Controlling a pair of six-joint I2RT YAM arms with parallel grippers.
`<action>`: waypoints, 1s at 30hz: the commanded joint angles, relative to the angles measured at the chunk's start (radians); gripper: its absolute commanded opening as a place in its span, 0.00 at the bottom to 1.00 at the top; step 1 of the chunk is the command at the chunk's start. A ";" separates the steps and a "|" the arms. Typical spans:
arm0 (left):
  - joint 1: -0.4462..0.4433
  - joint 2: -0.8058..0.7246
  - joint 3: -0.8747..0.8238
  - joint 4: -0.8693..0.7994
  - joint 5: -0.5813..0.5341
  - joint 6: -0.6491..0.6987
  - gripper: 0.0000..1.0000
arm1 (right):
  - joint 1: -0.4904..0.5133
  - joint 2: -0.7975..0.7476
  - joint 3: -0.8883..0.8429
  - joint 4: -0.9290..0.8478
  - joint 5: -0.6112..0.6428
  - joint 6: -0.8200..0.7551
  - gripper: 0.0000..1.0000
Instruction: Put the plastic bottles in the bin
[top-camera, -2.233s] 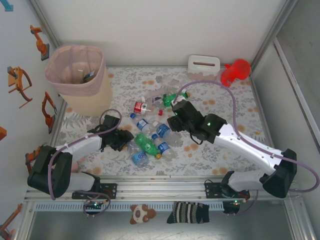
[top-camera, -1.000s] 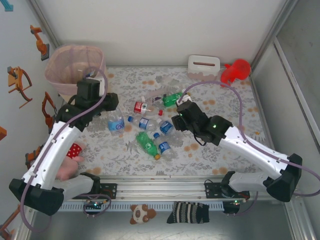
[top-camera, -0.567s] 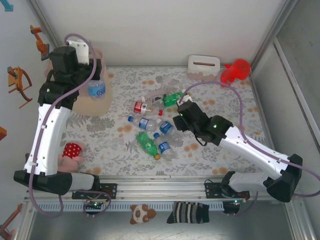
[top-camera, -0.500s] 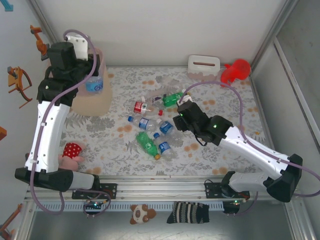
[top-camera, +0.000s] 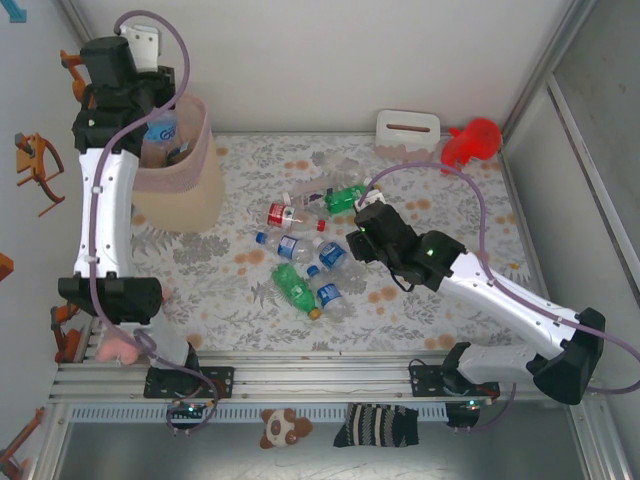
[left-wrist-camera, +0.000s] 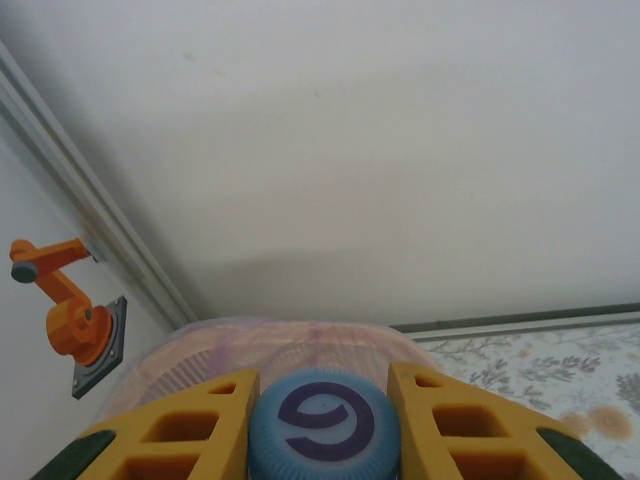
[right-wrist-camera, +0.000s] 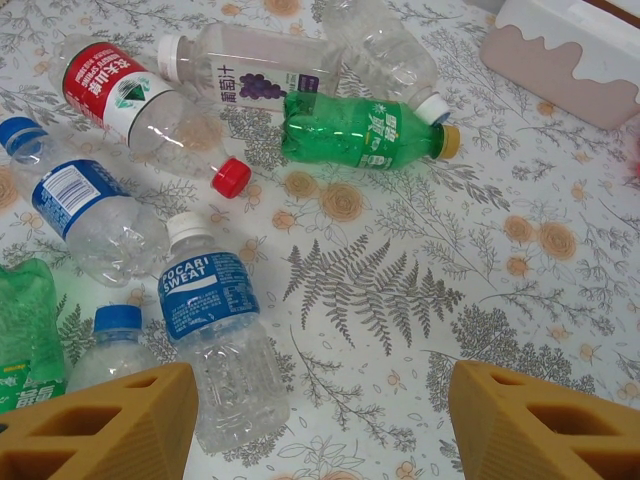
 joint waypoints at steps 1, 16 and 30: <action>0.041 0.056 0.034 -0.031 0.067 -0.008 0.00 | -0.006 -0.009 0.026 -0.014 0.033 0.015 0.66; 0.091 0.257 -0.024 -0.192 0.189 -0.036 0.04 | -0.006 -0.017 0.017 -0.029 0.046 0.026 0.66; 0.104 0.389 -0.046 -0.250 0.174 -0.053 0.32 | -0.006 -0.011 0.010 -0.032 0.039 0.036 0.67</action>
